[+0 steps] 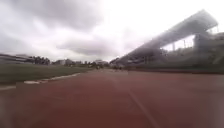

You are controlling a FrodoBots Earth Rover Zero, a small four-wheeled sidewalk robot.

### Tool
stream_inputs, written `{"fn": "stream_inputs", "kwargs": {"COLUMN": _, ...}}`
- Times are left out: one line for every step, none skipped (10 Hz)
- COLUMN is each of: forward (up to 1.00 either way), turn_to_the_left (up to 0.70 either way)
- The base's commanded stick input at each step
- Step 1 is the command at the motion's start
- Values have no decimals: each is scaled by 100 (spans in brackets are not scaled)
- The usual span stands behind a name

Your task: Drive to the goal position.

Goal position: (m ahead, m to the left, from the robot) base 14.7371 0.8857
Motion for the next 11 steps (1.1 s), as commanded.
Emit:
{"fn": "stream_inputs", "kwargs": {"forward": 50, "turn_to_the_left": 2}}
{"fn": "stream_inputs", "kwargs": {"forward": 50, "turn_to_the_left": 2}}
{"fn": "stream_inputs", "kwargs": {"forward": 50, "turn_to_the_left": 2}}
{"fn": "stream_inputs", "kwargs": {"forward": 50, "turn_to_the_left": 2}}
{"fn": "stream_inputs", "kwargs": {"forward": 50, "turn_to_the_left": 2}}
{"fn": "stream_inputs", "kwargs": {"forward": 50, "turn_to_the_left": 2}}
{"fn": "stream_inputs", "kwargs": {"forward": 50, "turn_to_the_left": 2}}
{"fn": "stream_inputs", "kwargs": {"forward": 50, "turn_to_the_left": 2}}
{"fn": "stream_inputs", "kwargs": {"forward": 50, "turn_to_the_left": 2}}
{"fn": "stream_inputs", "kwargs": {"forward": 50, "turn_to_the_left": 2}}
{"fn": "stream_inputs", "kwargs": {"forward": 50, "turn_to_the_left": 2}}
